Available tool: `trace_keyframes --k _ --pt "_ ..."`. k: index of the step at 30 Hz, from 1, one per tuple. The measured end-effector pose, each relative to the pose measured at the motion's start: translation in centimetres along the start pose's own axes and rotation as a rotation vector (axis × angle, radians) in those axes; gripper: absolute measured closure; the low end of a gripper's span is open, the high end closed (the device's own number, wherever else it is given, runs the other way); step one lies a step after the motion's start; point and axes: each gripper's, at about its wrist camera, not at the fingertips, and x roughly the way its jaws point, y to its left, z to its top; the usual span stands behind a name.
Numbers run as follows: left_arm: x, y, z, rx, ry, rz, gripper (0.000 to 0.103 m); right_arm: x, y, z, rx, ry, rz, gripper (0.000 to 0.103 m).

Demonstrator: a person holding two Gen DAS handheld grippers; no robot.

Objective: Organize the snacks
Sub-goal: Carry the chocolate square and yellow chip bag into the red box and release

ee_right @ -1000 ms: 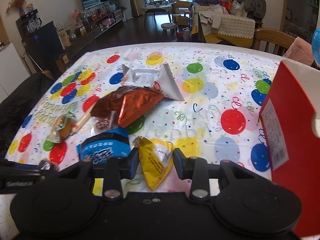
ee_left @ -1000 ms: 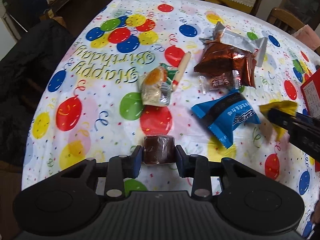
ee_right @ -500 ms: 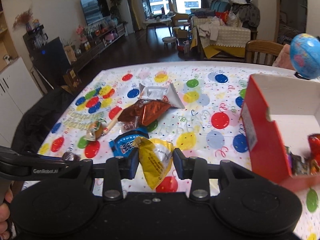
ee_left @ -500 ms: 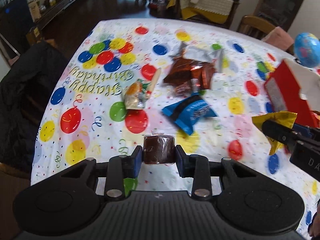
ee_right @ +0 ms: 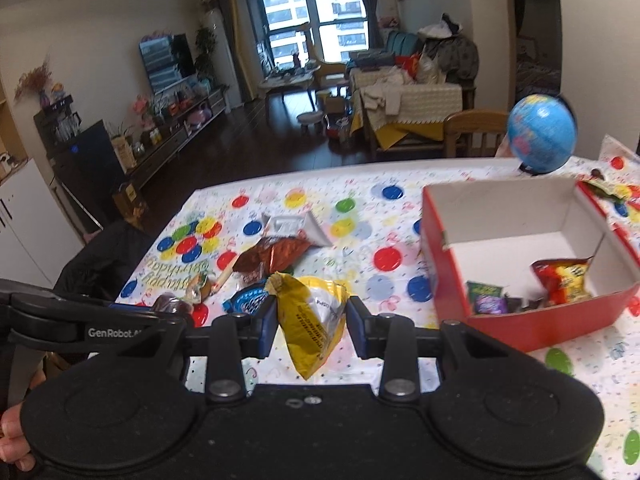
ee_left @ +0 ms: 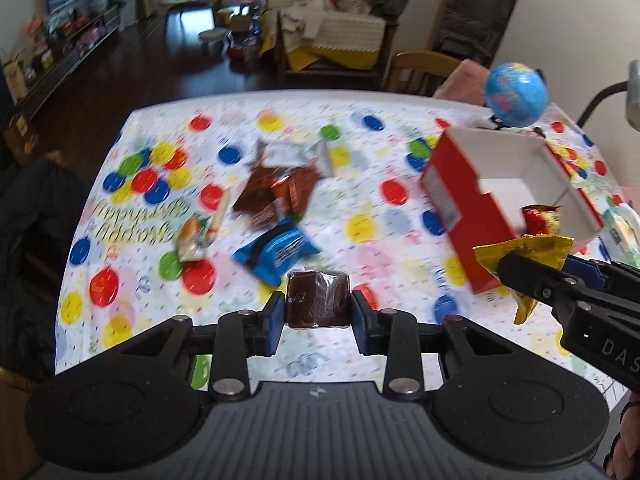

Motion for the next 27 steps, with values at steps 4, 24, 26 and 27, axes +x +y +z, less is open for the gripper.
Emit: trace_keyframes --k 4,24,26,27 --pt "-0.6 -2.5 1.1 0.039 -0.023 -0.022 0.069 -1.3 -1.5 0.8 0.004 -0.027 -0.015 0.068" --pt "6.9 -17.6 7.3 0.141 0.016 -0.072 0.069 0.3 -16.8 3.7 0.042 -0.010 -0.080 0.068" --pt "8.0 -18.7 7.9 0.136 0.027 -0.083 0.069 0.7 -18.4 3.9 0.048 -0.006 -0.088 0.068" --pt "8.5 -19.2 8.1 0.136 0.034 -0.085 0.069 0.9 -19.1 3.9 0.050 -0.004 -0.089 0.068"
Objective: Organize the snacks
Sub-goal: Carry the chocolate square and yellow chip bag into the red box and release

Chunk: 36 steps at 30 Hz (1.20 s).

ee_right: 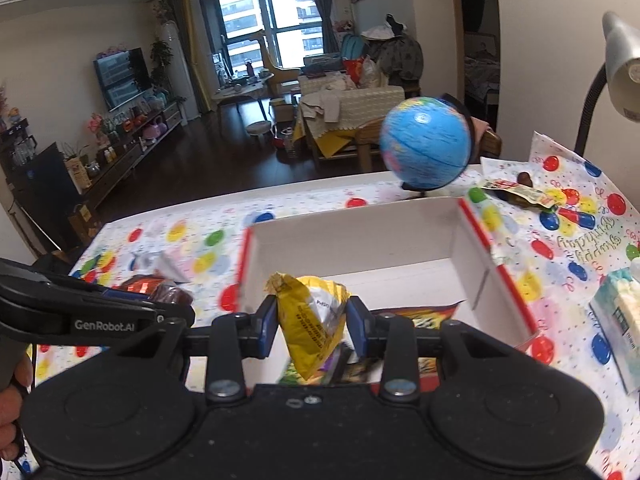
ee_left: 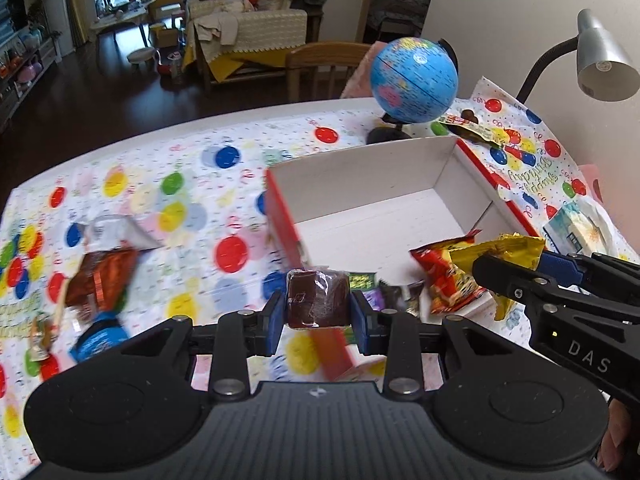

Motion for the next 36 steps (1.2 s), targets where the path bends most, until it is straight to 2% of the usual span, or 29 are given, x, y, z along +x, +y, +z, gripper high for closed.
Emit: trace_keyframes --k 14,22,29,36 --pt "8.1 -5.2 2.9 0.058 0.084 0.045 0.069 5.0 -7.9 -0.2 0.073 0.085 -0.058 0.068" --pt "12.6 -6.4 3.0 0.076 0.171 0.068 0.069 7.0 -10.0 -1.2 0.097 0.123 -0.110 0.068" --pt "14.3 -6.9 2.4 0.099 0.213 0.075 0.069 7.7 -10.5 -2.0 0.097 0.148 -0.107 0.065" --pt "13.7 -6.9 2.1 0.100 0.216 0.065 0.066 7.4 -10.5 -2.1 0.094 0.151 -0.092 0.060"
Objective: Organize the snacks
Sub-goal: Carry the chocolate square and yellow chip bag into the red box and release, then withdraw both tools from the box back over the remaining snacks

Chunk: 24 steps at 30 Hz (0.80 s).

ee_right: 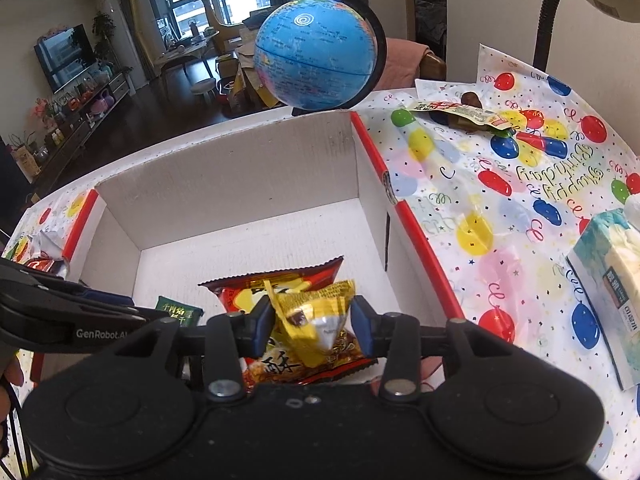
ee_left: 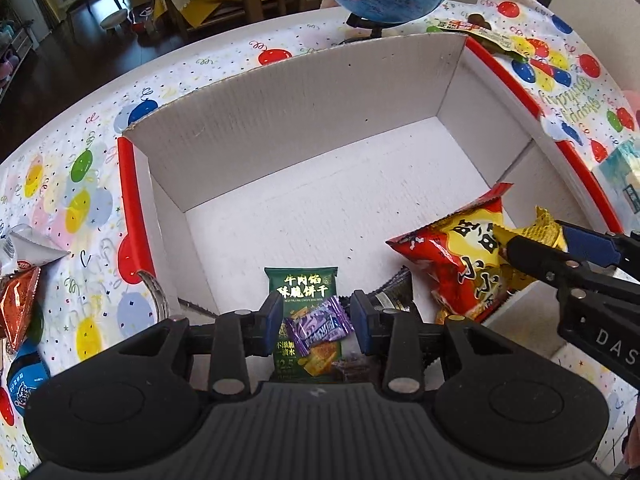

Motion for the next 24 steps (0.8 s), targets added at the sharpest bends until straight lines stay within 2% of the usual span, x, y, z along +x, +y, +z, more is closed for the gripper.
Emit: trace_keyframes --k 2,4,6,15,18,21,24 --pt "-0.5 0.0 -0.1 0.000 -0.007 -0.005 0.062 -0.3 0.1 0.0 0.002 -0.005 0.007 0.056" --pt "-1.1 0.1 -0.4 -0.004 -0.022 -0.009 0.049 -0.7 0.3 -0.1 0.001 -0.010 0.010 0.051" --pt "-1.8 0.4 -0.7 -0.015 -0.038 -0.012 0.046 -1.2 0.5 -0.2 -0.003 -0.018 0.011 0.045" --pt "-5.0 2.1 -2.5 -0.043 -0.086 -0.023 0.045 -4.0 2.2 -0.6 -0.033 -0.067 0.029 0.029" --pt "-6.5 2.8 -3.5 -0.046 -0.113 -0.064 0.045 -5.0 3.2 -0.8 -0.046 -0.076 0.039 0.026" --pt "-8.3 3.0 -4.6 -0.032 -0.146 -0.046 0.038 -6.2 4.2 -1.1 -0.047 -0.092 0.062 0.022" --pt "-9.8 4.1 -5.7 -0.043 -0.170 -0.063 0.037 -7.5 5.5 -1.4 -0.055 -0.119 0.073 0.016"
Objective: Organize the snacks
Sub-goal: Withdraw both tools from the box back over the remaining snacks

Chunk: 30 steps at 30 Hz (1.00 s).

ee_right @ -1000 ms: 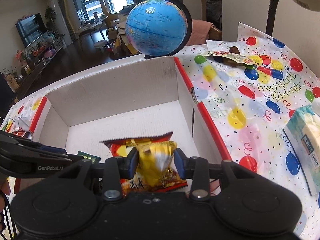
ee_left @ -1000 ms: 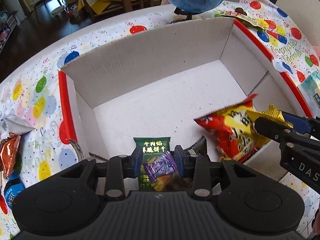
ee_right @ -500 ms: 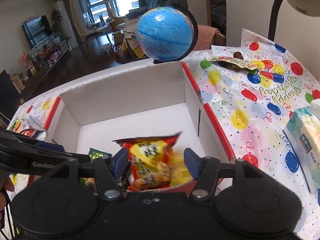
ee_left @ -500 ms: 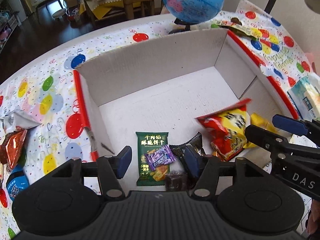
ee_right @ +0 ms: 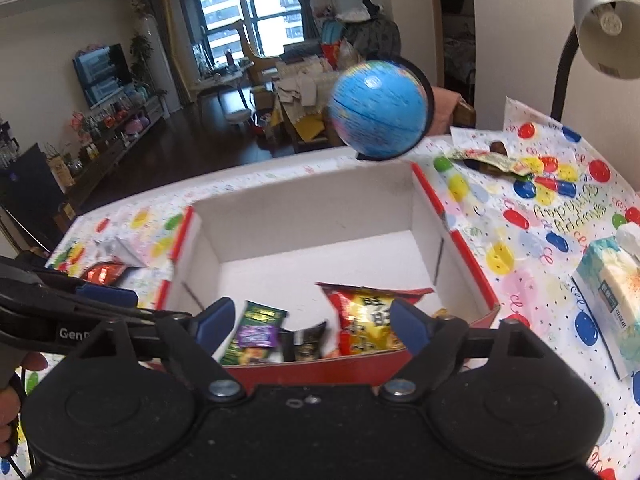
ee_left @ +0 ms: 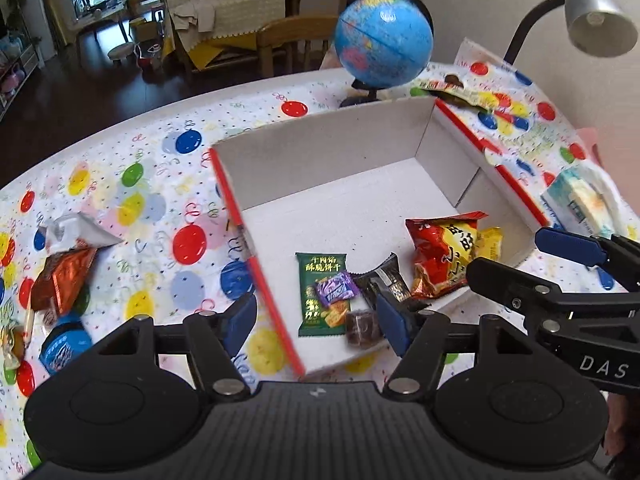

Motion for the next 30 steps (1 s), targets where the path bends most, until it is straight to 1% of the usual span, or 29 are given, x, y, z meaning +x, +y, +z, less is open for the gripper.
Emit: trace_keyframes --k 2,11,18,21,23,24,25,30 --pt "-1.2 1.0 -0.6 -0.018 -0.017 -0.010 0.037 -0.8 1.0 -0.1 -0.003 -0.011 0.013 0.015" --pt "-6.5 5.4 -3.3 -0.064 -0.075 -0.004 0.037 -3.5 6.4 -0.6 -0.023 -0.045 0.069 0.013" --pt "-9.2 9.4 -5.7 -0.099 -0.096 0.013 0.037 -4.2 11.3 -1.3 -0.052 -0.048 0.113 0.013" --pt "-10.2 11.3 -6.8 -0.110 -0.108 0.025 0.037 -4.3 13.4 -1.7 -0.063 -0.045 0.121 0.011" --pt "-10.7 12.7 -7.6 -0.125 -0.117 0.032 0.033 -4.2 14.7 -1.8 -0.071 -0.046 0.126 0.007" --pt "-11.0 13.6 -8.0 -0.137 -0.118 0.028 0.026 -4.3 15.3 -2.1 -0.075 -0.049 0.127 0.004" --pt "-11.2 14.4 -8.4 -0.152 -0.119 0.027 0.023 -4.2 15.9 -2.2 -0.081 -0.051 0.131 0.004" --pt "-12.1 18.5 -10.2 -0.206 -0.116 0.051 0.022 -3.7 19.6 -3.3 -0.114 -0.034 0.147 0.004"
